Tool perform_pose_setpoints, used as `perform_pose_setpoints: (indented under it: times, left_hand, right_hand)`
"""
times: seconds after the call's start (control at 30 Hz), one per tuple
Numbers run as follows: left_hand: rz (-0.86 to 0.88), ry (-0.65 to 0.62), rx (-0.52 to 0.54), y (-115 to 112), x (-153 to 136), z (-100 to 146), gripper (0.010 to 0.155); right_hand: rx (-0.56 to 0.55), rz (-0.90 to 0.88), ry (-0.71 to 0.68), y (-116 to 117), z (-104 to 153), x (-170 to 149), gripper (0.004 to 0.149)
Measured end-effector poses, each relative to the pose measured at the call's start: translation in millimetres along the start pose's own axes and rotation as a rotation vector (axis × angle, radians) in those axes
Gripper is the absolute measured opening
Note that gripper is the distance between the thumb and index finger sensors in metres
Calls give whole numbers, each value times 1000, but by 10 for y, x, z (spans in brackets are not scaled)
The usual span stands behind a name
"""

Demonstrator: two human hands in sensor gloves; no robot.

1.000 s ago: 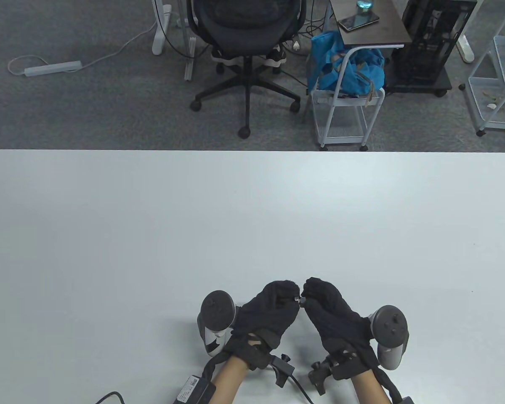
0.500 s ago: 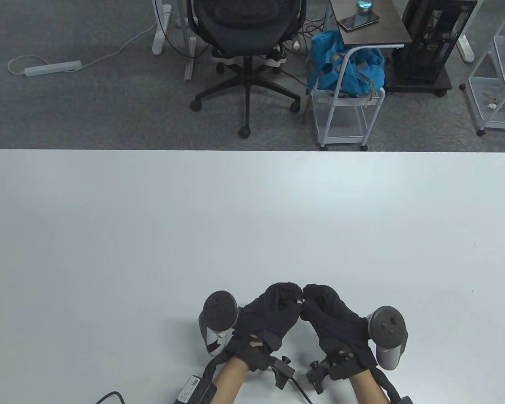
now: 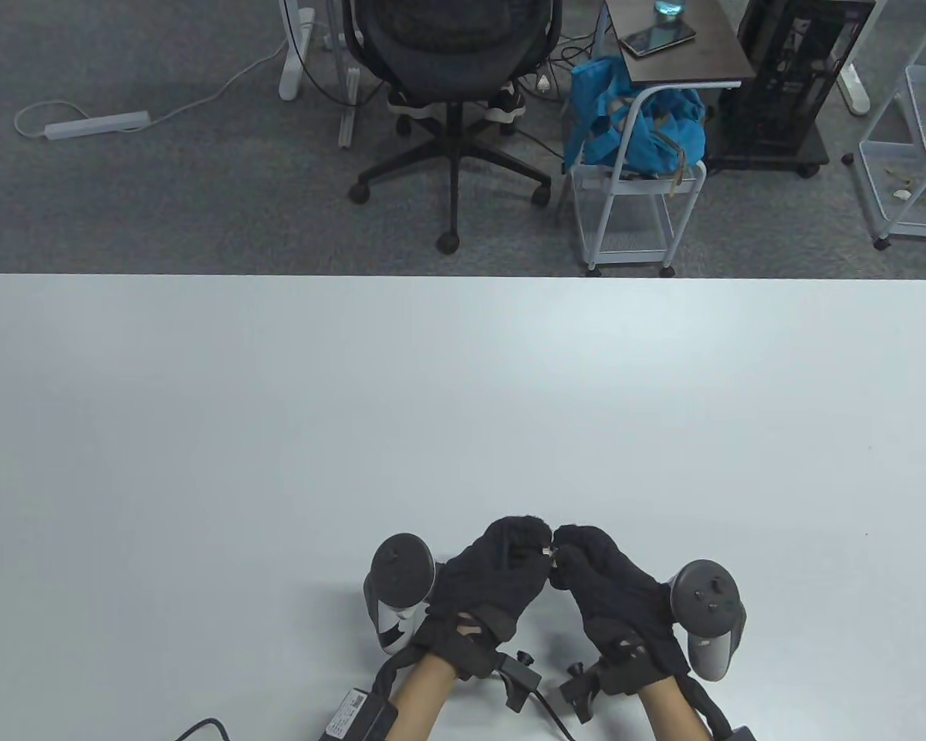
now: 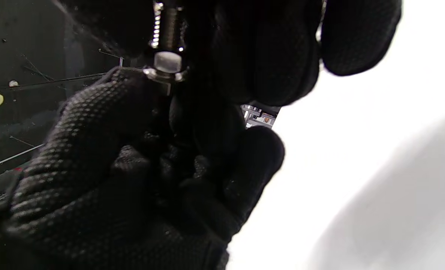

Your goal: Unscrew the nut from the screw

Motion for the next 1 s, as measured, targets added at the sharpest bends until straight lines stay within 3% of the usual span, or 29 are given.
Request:
perform_pose_setpoints:
  times: [0.37,0.63,0.77,1.0]
  left_hand:
    - [9,16,14,15,-15,3,49]
    - [11,6,11,11,-7,0,49]
    - [7,-1,6,6,-3,-2,48]
    - [23,8,12,23,-14,-5,49]
  right_hand:
    - [58,-52,-64,-10,-16,88,48]
    - [15,-22,30,-23,-3,-38,67]
    - [17,-24,31,-2,-12,-33,57]
    - [37,-38,-30,3,-20,26,54]
Point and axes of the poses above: the tracker on the back of each hand, its own x axis roughly to the thumb side, its own z axis roughly from the fingertips to the wrist, y = z × x, the point moved 2 cm from there along -z, roughly from the wrist to the fingertips
